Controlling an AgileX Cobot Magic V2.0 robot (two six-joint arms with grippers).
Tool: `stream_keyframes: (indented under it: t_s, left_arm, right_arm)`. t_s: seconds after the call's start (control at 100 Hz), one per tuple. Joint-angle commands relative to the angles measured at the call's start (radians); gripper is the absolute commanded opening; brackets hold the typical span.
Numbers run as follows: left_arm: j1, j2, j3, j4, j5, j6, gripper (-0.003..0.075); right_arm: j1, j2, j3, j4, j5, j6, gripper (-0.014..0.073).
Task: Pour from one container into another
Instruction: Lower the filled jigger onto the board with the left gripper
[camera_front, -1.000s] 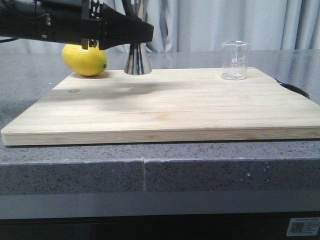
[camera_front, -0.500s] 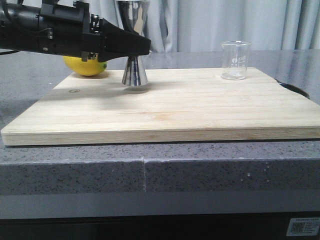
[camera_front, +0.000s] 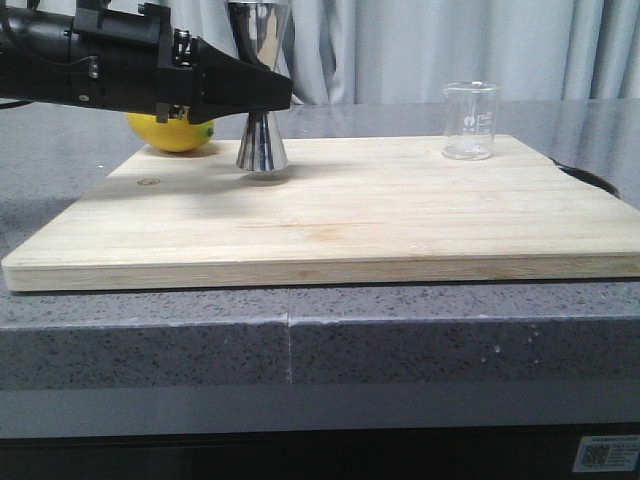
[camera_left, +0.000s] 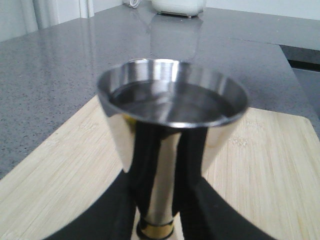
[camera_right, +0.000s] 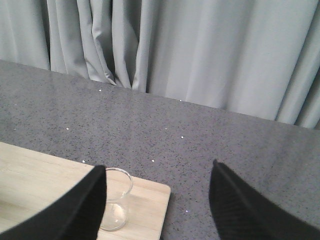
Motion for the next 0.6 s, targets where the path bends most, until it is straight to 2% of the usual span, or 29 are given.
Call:
stream_keyframes:
  t_s: [0.0,0.59]
  left_arm:
    - [0.002,-0.05,-0.028,-0.068,0.116,0.006,0.0167]
    - [0.002,-0.05,-0.026,-0.054,0.116,0.006,0.0167]
  right_arm:
    - [-0.001,-0.019,-0.02,0.003,-0.063,-0.001,0.0407]
    - [-0.001,-0.019,-0.02,0.003,-0.063,-0.001,0.0407]
